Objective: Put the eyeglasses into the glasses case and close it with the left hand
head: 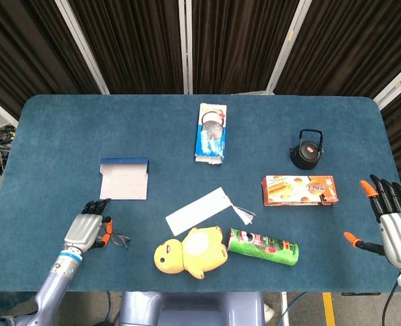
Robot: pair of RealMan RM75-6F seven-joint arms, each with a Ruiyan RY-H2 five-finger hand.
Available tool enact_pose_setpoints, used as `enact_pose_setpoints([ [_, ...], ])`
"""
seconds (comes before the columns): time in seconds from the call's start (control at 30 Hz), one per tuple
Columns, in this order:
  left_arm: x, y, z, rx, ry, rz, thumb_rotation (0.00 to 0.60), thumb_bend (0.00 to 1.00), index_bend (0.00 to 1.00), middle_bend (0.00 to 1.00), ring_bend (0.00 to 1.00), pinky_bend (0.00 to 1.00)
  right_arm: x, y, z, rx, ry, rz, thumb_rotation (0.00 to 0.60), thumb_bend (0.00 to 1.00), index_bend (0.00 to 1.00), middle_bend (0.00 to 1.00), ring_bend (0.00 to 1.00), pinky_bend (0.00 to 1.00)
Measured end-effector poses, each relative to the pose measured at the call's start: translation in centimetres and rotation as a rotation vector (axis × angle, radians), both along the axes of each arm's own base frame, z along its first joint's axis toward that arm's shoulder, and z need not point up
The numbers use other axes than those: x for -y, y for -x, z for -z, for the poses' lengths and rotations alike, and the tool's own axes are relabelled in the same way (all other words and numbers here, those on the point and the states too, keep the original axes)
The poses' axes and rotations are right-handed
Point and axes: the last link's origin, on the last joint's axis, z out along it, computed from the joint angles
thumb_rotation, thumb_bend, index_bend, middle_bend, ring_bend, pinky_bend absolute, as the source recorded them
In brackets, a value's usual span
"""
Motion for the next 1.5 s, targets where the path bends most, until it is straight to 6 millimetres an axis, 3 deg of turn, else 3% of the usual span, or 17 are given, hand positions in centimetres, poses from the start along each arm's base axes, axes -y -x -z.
enact_pose_setpoints([
  [0.2, -1.4, -0.7, -0.9, 0.04, -0.034, -0.003, 0.6, 0.45, 0.59, 0.0, 0.0, 0.0, 0.0, 0.0, 0.0, -0.002, -0.001, 0.002, 0.6, 0.0, 0.0, 0.0, 0.0, 0.0],
  [0.5, -7.0, -2.8, -2.0, 0.072, -0.103, 0.021, 0.6, 0.45, 0.59, 0.0, 0.0, 0.0, 0.4, 0.3, 0.3, -0.015, -0.001, 0.017, 0.6, 0.0, 0.0, 0.0, 0.0, 0.0],
  [0.93, -14.5, -4.3, -0.5, 0.097, -0.134, -0.024, 0.6, 0.44, 0.6, 0.0, 0.0, 0.0, 0.8, 0.4, 0.4, -0.02, 0.012, 0.028, 0.6, 0.0, 0.0, 0.0, 0.0, 0.0],
  [1.23, -16.8, -4.2, 0.3, 0.042, -0.14, -0.033, 0.6, 0.44, 0.59, 0.0, 0.0, 0.0, 1.1, 0.8, 0.2, -0.022, 0.021, 0.047, 0.6, 0.0, 0.0, 0.0, 0.0, 0.0],
  [1.5, -17.5, -3.8, 0.7, 0.047, -0.143, -0.053, 0.6, 0.44, 0.56, 0.0, 0.0, 0.0, 1.2, 0.9, 0.3, -0.026, 0.021, 0.055, 0.6, 0.0, 0.0, 0.0, 0.0, 0.0],
])
